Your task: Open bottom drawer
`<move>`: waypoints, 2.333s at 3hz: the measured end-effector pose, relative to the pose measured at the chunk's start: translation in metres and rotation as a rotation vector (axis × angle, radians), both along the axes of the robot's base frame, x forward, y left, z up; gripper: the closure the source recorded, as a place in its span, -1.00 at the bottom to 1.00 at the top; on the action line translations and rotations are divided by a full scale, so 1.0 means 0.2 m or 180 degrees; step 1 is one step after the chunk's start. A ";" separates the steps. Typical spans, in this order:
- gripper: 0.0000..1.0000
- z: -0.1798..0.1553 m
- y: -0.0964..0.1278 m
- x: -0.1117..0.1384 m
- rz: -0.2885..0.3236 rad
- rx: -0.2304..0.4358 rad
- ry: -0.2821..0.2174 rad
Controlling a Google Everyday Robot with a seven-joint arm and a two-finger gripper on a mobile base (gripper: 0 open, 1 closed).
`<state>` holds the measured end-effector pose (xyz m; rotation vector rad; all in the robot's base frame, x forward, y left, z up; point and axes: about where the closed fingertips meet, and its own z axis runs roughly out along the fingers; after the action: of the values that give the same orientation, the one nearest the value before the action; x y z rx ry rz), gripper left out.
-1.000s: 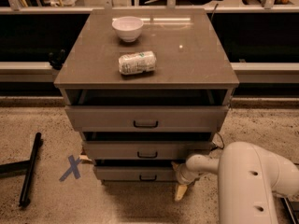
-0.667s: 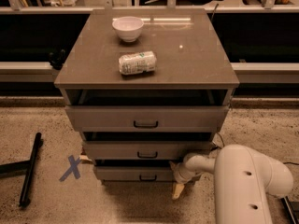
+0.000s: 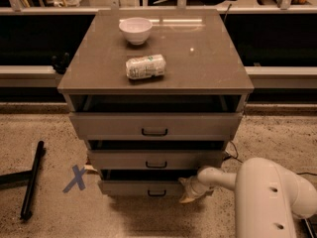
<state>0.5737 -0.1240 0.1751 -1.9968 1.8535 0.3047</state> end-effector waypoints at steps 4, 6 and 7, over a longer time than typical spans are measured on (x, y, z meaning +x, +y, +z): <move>-1.00 0.05 -0.04 -0.06 0.0007 0.0006 -0.0036; -0.02 -0.19 -0.25 -0.05 -0.0072 -0.0174 0.0228; 0.44 -0.17 -0.28 -0.11 -0.0113 -0.0279 0.0266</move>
Offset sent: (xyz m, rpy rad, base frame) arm -0.1017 -0.0472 0.0993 0.0259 -0.0943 0.0499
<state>0.5526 -0.1807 0.1405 -2.0350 1.9833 0.3058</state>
